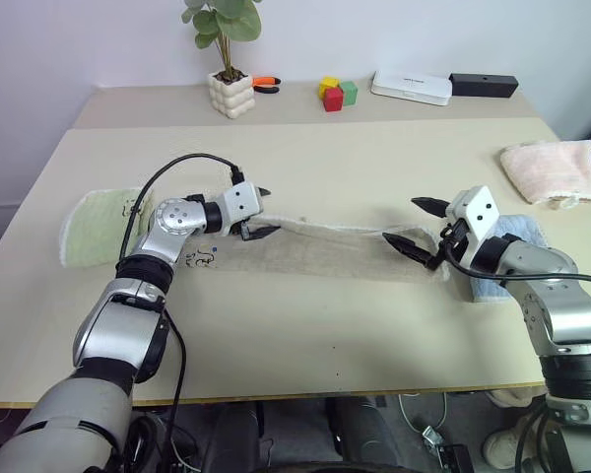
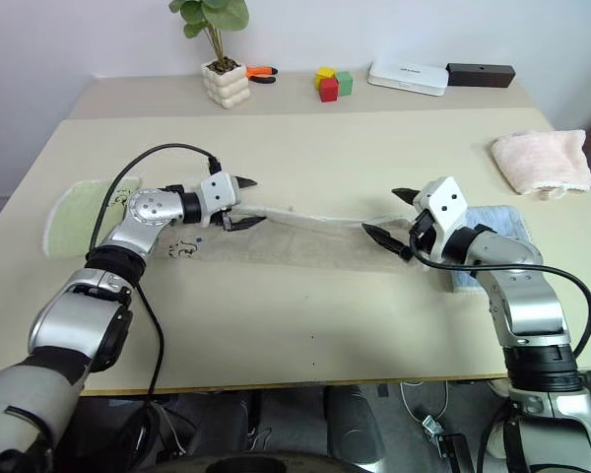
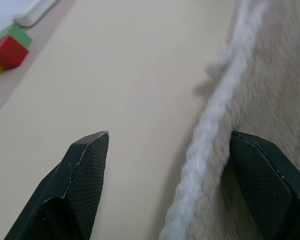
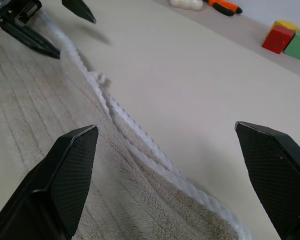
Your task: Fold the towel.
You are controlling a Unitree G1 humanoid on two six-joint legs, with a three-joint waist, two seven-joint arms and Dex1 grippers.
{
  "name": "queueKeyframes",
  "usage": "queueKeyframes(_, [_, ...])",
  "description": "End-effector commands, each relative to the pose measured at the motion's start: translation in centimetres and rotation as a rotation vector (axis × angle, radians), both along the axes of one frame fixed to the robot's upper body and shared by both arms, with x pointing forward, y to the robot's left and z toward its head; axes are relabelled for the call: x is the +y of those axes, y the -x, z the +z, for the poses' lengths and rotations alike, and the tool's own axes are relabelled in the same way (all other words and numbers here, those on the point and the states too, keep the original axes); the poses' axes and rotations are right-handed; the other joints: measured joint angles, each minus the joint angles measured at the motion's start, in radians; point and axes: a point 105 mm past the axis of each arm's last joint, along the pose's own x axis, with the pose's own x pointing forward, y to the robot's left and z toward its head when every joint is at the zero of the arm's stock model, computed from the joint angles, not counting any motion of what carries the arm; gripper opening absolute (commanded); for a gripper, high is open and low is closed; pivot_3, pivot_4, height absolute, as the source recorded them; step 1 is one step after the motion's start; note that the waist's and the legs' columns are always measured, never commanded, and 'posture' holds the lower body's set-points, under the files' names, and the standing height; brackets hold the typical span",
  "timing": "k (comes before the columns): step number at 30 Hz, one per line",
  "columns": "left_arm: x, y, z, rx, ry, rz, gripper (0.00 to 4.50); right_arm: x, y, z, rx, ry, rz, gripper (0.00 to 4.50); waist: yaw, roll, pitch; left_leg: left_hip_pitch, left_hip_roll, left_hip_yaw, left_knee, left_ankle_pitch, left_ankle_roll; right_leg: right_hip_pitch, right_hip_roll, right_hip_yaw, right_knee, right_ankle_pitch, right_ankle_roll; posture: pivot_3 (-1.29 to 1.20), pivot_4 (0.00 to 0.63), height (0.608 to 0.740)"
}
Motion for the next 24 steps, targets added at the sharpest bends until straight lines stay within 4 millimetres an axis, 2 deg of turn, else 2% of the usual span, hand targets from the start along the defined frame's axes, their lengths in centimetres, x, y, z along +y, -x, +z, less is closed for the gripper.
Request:
queueKeyframes(1, [0.5, -0.6, 1.3, 0.05, 0.064, 0.03, 3.84, 0.7, 0.2, 1.7, -0.078, 0.0, 0.019, 4.47, -0.002, 0.0, 0.0, 0.0, 0.0, 0.0, 0.0, 0.0, 0.0, 0.0, 0.0, 0.0, 0.0, 0.0, 0.0, 0.0, 0.15, 0.74])
queueKeyframes(3, [1.3, -0.7, 0.2, 0.061, -0.002, 0.068, 3.84, 0.7, 0.2, 1.7, -0.081, 0.0, 0.016, 4.47, -0.004, 0.0, 0.0, 0.0, 0.0, 0.0, 0.0, 0.0, 0.0, 0.0, 0.0, 0.0, 0.0, 0.0, 0.0, 0.0, 0.15, 0.74])
queueKeyframes(5, [1.7, -0.8, -0.1, 0.06, -0.018, 0.088, 3.84, 0.6, 0.2, 1.7, -0.085, 0.003, 0.012, 4.47, -0.003, 0.0, 0.0, 0.001, 0.0, 0.0, 0.0, 0.0, 0.0, 0.0, 0.0, 0.0, 0.0, 0.0, 0.0, 0.0, 0.15, 0.74])
queueKeyframes(9, [1.8, -1.4, 1.4, 0.066, 0.077, 0.127, 3.84, 0.7, 0.1, 1.7, -0.091, 0.003, 0.008, 4.47, 0.001, 0.0, 0.0, 0.0, 0.0, 0.0, 0.0, 0.0, 0.0, 0.0, 0.0, 0.0, 0.0, 0.0, 0.0, 0.0, 0.15, 0.74])
queueKeyframes(13, [2.8, -2.1, 2.9, 0.056, 0.162, 0.193, 3.84, 0.6, -0.7, 1.9, -0.116, 0.018, -0.028, 4.47, 0.0, 0.0, 0.0, 0.0, 0.0, 0.0, 0.0, 0.0, 0.0, 0.0, 0.0, 0.0, 0.0, 0.0, 0.0, 0.0, 0.15, 0.74])
queueKeyframes(16, [3.4, -1.9, 3.2, 0.078, 0.202, 0.194, 3.84, -0.1, -1.6, 1.9, -0.137, 0.051, -0.079, 4.47, -0.003, 0.0, 0.0, 0.0, 0.0, 0.0, 0.0, 0.0, 0.0, 0.0, 0.0, 0.0, 0.0, 0.0, 0.0, 0.0, 0.15, 0.74])
queueKeyframes(24, [5.0, -1.8, 4.0, 0.111, 0.298, 0.232, 3.84, -2.1, -3.4, 0.5, -0.192, 0.325, -0.154, 4.47, -0.002, 0.0, 0.0, 0.0, 0.0, 0.0, 0.0, 0.0, 0.0, 0.0, 0.0, 0.0, 0.0, 0.0, 0.0, 0.0, 0.15, 0.74])
